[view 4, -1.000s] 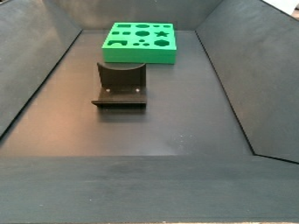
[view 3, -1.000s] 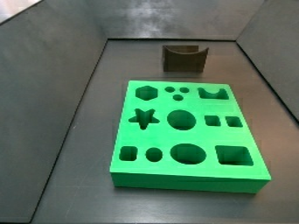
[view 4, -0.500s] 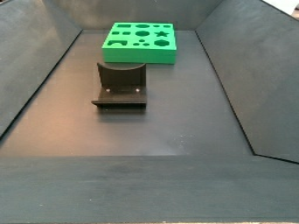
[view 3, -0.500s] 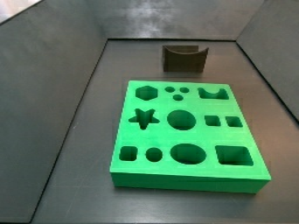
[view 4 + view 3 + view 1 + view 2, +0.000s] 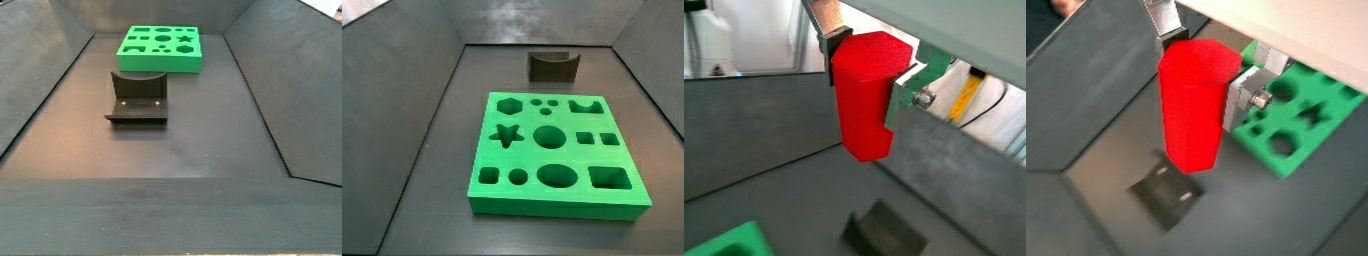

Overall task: Pick up the hexagon object. Move up. Place the hexagon object on the fixture. Regrasp the hexagon object. Move to above the board. Insert the hexagon object.
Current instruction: Move to above the board, then insert the hexagon object.

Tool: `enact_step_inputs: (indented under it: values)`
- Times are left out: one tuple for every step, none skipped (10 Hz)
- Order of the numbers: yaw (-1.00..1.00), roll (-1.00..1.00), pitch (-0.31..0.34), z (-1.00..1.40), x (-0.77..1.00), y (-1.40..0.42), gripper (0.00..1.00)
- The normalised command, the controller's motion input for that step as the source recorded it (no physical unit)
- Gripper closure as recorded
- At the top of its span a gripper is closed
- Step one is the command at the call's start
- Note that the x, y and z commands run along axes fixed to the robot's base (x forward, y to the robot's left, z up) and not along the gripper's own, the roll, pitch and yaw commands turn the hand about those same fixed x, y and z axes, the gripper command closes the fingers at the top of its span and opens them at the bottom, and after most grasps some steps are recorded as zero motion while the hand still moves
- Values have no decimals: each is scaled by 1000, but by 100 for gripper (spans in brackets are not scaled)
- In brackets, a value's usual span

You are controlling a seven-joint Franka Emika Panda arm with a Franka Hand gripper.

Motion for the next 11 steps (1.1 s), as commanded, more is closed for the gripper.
enact_step_inputs:
  values:
    - [-124,-1000,-77,66,-634,-1000,100]
    - [-120,-1000,-89,69,-685,-1000,100]
    - [-112,-983,-101,40,-521,-702,100]
    - [-79,-753,-89,22,-340,-407,100]
    - [-37,-471,-53,8,-176,-169,100]
    - [-28,-346,-43,5,-116,-97,100]
    - [0,0,-9,0,0,0,100]
    - [0,0,-19,0,0,0,100]
    - [0,0,4,0,0,0,100]
    - [0,0,0,0,17,0,100]
    - [-80,0,0,0,0,0,100]
